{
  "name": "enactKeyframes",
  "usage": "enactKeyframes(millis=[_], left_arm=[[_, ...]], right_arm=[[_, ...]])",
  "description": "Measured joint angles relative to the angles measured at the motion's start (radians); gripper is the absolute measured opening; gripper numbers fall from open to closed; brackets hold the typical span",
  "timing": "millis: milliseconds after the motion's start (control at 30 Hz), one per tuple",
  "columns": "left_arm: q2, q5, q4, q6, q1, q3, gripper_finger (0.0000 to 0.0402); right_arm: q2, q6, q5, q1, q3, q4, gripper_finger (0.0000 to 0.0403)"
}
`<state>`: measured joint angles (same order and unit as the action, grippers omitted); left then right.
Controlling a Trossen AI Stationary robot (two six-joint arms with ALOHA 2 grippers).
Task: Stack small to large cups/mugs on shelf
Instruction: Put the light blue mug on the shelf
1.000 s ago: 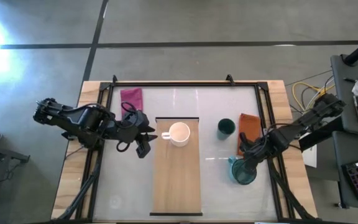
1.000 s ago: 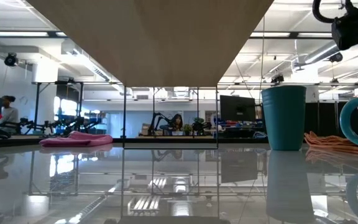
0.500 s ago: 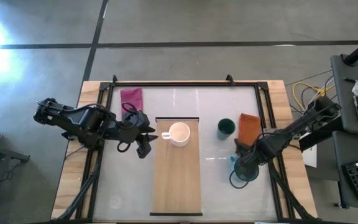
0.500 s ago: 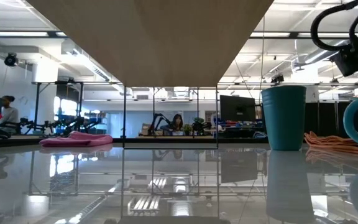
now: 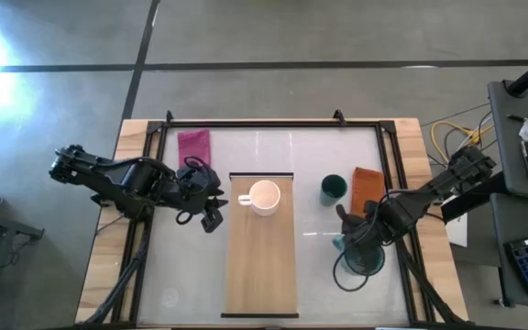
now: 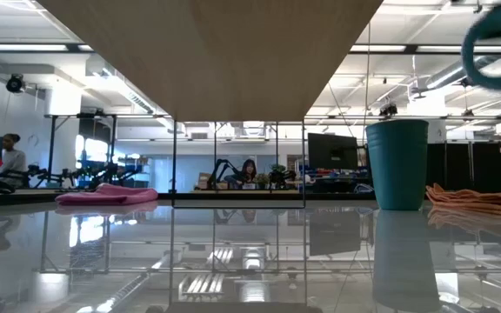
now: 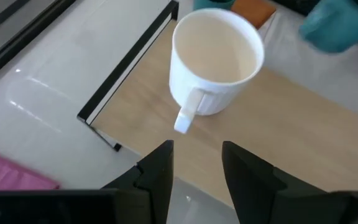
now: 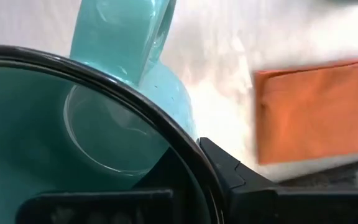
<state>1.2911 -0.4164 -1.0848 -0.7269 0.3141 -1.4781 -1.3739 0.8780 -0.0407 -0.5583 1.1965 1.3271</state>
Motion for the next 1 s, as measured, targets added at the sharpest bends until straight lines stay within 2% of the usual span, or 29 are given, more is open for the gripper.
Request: enactKeyframes(millis=[233,367,500,700,867,1000], left_arm=[[-0.002,0.001,0.003,-0.037,0.0,0.061,0.0122],[-0.015,0.016,0.004,-0.078,0.0,0.086,0.0122],[-0.016,0.027,0.004,-0.106,0.003,0.098,0.0122],[-0.016,0.045,0.004,-0.155,0.029,0.098,0.0122],[-0.016,0.045,0.004,-0.219,0.066,0.119,0.0122],[-0.016,0.042,0.027,-0.312,0.114,0.154,0.0122]], right_arm=[[-0.204,-0.215,0.096,0.04,0.37,0.261,0.0018],[-0.282,-0.344,0.137,0.097,0.568,0.214,0.0018],[-0.352,-0.5,0.15,0.175,0.742,0.247,0.0018],[-0.497,-0.749,0.144,0.27,0.97,0.248,0.0018],[-0.662,-0.919,0.068,0.319,1.138,0.249,0.0018],[-0.719,-0.995,0.016,0.339,1.147,0.219,0.0018]])
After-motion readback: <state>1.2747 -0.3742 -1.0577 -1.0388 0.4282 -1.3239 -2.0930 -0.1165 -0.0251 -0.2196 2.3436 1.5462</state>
